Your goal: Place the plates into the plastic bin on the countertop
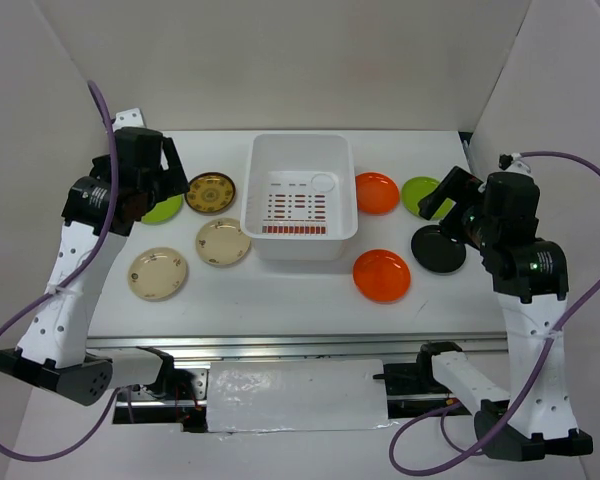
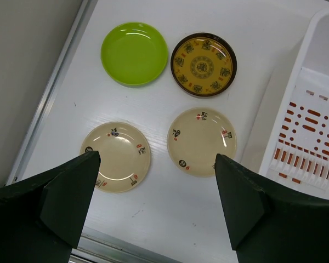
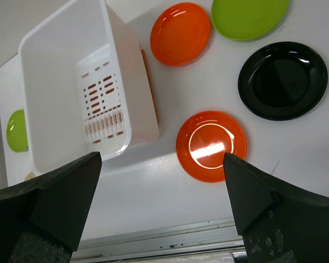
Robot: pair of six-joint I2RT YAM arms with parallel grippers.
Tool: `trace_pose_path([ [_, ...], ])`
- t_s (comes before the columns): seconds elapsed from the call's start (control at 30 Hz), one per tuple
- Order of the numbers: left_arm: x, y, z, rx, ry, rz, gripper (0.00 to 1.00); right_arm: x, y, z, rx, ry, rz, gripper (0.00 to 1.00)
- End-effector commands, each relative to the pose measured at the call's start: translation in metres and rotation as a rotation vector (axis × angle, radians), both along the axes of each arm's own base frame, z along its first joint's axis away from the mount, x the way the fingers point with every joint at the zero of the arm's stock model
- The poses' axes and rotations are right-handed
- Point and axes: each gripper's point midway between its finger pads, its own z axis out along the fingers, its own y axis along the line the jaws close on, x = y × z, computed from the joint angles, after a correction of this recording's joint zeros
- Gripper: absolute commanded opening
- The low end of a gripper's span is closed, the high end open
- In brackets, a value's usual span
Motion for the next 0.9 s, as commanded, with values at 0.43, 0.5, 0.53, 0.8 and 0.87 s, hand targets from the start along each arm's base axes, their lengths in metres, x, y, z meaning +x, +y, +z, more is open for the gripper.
trace_pose_path([
  [0.43, 0.002, -0.032, 0.007, -0.073, -0.061, -0.18, 0.99, -0.022, 0.0, -0.123, 0.214, 0.198, -0.106, 1.0],
  [0.5, 0.001, -0.043, 0.005, -0.097, -0.052, -0.235, 0.99, -0.024, 0.004, -0.157, 0.265, 0.228, -0.114, 1.0],
  [0.53, 0.002, -0.045, 0.004, -0.099, -0.049, -0.25, 0.99, -0.025, 0.003, -0.168, 0.282, 0.237, -0.125, 1.0],
  [0.8, 0.001, -0.059, -0.005, -0.128, -0.013, -0.324, 0.99, -0.021, 0.001, -0.243, 0.392, 0.221, -0.209, 0.95],
  [0.87, 0.001, -0.064, -0.008, -0.138, -0.005, -0.347, 0.99, -0.022, -0.003, -0.26, 0.392, 0.24, -0.244, 0.93],
])
